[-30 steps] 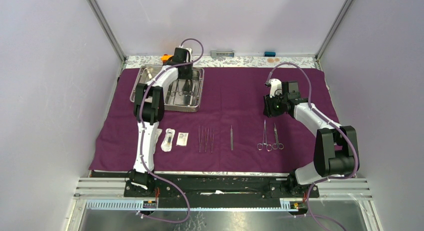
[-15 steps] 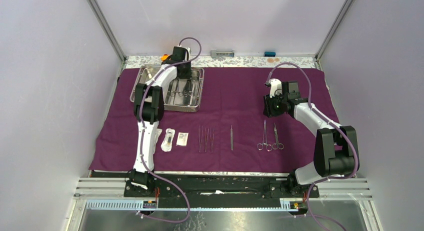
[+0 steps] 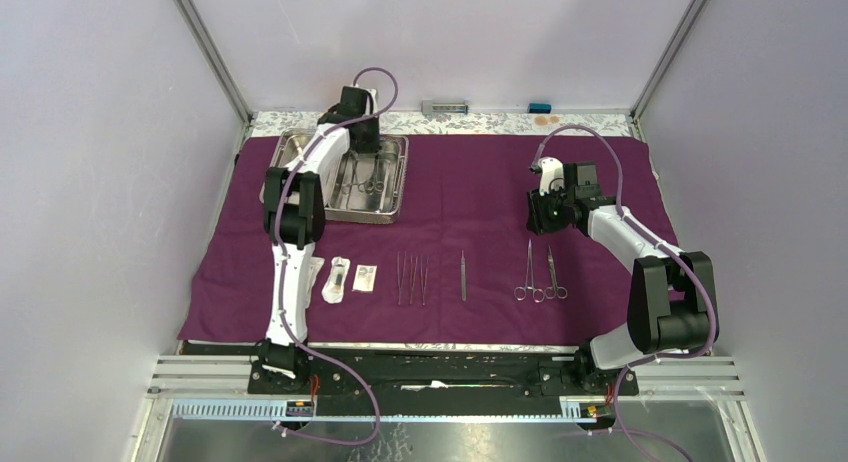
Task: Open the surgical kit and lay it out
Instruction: Pick up the medical item from the container.
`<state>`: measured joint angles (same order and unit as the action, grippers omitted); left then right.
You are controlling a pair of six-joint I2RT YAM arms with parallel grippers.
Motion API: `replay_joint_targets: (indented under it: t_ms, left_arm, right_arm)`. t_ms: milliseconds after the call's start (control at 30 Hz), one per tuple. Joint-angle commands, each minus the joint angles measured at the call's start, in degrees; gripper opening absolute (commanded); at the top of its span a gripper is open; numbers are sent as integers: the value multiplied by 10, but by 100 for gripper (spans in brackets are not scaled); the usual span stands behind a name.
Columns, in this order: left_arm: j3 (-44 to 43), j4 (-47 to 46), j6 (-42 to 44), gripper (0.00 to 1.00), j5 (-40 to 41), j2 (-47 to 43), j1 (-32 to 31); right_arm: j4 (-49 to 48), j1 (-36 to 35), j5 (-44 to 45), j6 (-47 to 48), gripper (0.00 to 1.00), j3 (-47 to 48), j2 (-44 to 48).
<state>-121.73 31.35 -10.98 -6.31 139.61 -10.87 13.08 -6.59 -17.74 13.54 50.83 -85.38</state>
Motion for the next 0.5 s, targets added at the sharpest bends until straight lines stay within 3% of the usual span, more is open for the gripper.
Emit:
replay_joint_targets:
  t_ms: [0, 467]
  left_arm:
    - [-4, -13, -7, 0, -17, -85, 5]
    - [43, -16, -14, 0, -54, -162, 5]
  right_arm:
    - [1, -4, -18, 7, 41, 16, 16]
    - [1, -4, -26, 4, 41, 16, 24]
